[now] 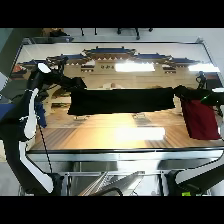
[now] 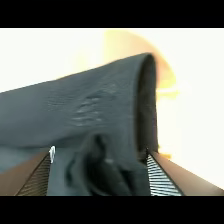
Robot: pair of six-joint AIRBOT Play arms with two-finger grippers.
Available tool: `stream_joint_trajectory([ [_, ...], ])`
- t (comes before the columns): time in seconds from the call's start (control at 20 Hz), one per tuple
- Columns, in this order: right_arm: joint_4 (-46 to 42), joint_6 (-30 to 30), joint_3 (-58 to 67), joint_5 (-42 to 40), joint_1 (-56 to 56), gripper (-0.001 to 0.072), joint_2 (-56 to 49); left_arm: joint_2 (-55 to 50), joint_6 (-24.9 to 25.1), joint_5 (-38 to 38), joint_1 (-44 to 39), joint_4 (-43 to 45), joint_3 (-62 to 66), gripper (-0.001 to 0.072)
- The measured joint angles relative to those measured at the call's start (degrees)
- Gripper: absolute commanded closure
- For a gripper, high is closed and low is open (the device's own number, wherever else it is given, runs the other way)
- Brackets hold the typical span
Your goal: Fold the shirts.
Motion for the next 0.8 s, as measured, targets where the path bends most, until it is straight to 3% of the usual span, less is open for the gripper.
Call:
stream_joint_trajectory([
  [0.3, -3.06, 1.46, 2.08, 1.03, 1.14, 0.008, -4.26, -0.44, -4.39, -7.43, -1.22, -0.98, 8.33, 0.0002],
  [0.35, -2.99, 1.44, 2.19, 1.22, 1.51, 0.0083, -4.9, -0.31, -4.83, -7.98, -1.68, -1.7, 8.39, 0.0074],
  [0.4, -2.82, 1.42, 2.25, 1.49, 2.01, 0.0202, -5.46, -0.09, -5.14, -8.35, -2.25, -2.78, 8.11, 0.0211],
  [0.45, -2.69, 1.44, 2.27, 2.29, 2.56, 0.0541, -5.95, 0.09, -5.29, -8.72, -2.99, -3.85, 7.65, 0.0377],
  [0.5, -2.64, 1.42, 2.32, 3.58, 3.06, 0.0664, -6.36, 0.15, -5.35, -8.79, -3.87, -4.57, 7.13, 0.0578],
  [0.55, -2.23, 1.38, 2.6, 4.87, 3.48, 0.0667, -6.58, 0.2, -5.73, -8.79, -4.76, -5.22, 6.64, 0.0693],
  [0.8, 0.15, 1.51, 8.41, 11.08, 4.5, 0.0686, -3.41, 0.02, -4.98, -2.38, -12.11, -6.56, 3.48, 0.0693],
])
